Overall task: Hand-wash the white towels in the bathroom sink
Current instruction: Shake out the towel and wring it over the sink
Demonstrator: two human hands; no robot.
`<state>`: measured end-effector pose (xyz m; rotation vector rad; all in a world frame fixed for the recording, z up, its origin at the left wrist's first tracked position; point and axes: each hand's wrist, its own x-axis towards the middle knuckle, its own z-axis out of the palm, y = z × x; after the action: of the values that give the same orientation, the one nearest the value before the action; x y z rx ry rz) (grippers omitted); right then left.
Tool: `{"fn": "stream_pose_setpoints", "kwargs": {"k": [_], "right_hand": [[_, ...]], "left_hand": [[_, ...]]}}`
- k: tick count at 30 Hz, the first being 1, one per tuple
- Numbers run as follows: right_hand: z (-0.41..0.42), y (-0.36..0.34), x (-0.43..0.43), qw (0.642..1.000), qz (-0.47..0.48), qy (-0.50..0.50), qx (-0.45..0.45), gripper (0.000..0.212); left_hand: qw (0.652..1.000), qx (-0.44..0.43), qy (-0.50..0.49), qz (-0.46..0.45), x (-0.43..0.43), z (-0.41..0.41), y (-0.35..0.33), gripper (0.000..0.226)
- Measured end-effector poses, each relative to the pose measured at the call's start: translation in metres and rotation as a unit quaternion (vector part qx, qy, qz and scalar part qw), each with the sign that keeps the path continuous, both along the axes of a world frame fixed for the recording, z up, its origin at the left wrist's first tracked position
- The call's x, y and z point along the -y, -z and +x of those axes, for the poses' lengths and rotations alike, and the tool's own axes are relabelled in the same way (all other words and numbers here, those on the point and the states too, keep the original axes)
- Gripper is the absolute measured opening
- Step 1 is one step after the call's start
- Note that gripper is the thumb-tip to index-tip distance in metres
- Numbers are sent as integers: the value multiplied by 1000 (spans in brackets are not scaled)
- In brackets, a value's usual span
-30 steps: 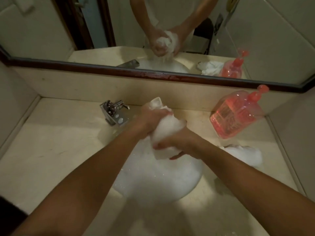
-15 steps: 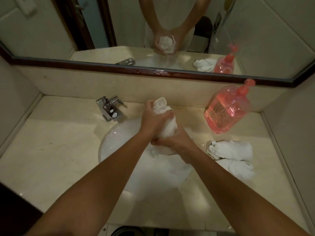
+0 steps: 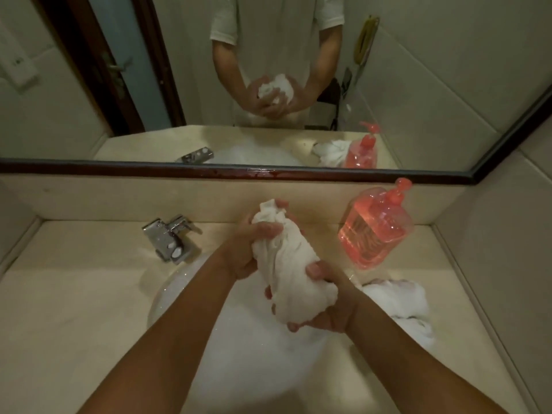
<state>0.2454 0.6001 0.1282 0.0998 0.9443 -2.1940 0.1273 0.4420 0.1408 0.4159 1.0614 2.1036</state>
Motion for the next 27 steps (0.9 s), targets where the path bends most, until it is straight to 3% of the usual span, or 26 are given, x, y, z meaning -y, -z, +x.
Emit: {"fn": "stream_pose_setpoints", "kwargs": {"k": [5,9,13,18,24,27], "right_hand": [[6,-12,-13,1000,2,3,19,97],[2,-41,2,989,149,1,25,106],[-11,-54,42,944,327,29,35,63],[-18,-17,93,909,399,116,44,46],[-24,23,139,861,463,199,73,100],[-18,30,149,856,464,215,72,106]], "left_hand": [[999,10,-39,-24,4,4,1,16],[998,-6,-2,-57,18,0,-9,25],[977,-49,-27,-207,32,-9,-14,20],[936,-135,-33,-323,51,-21,2,14],[889,-210,-71,-399,67,-20,24,15],[864,-249,-79,-431,76,-11,24,2]]}}
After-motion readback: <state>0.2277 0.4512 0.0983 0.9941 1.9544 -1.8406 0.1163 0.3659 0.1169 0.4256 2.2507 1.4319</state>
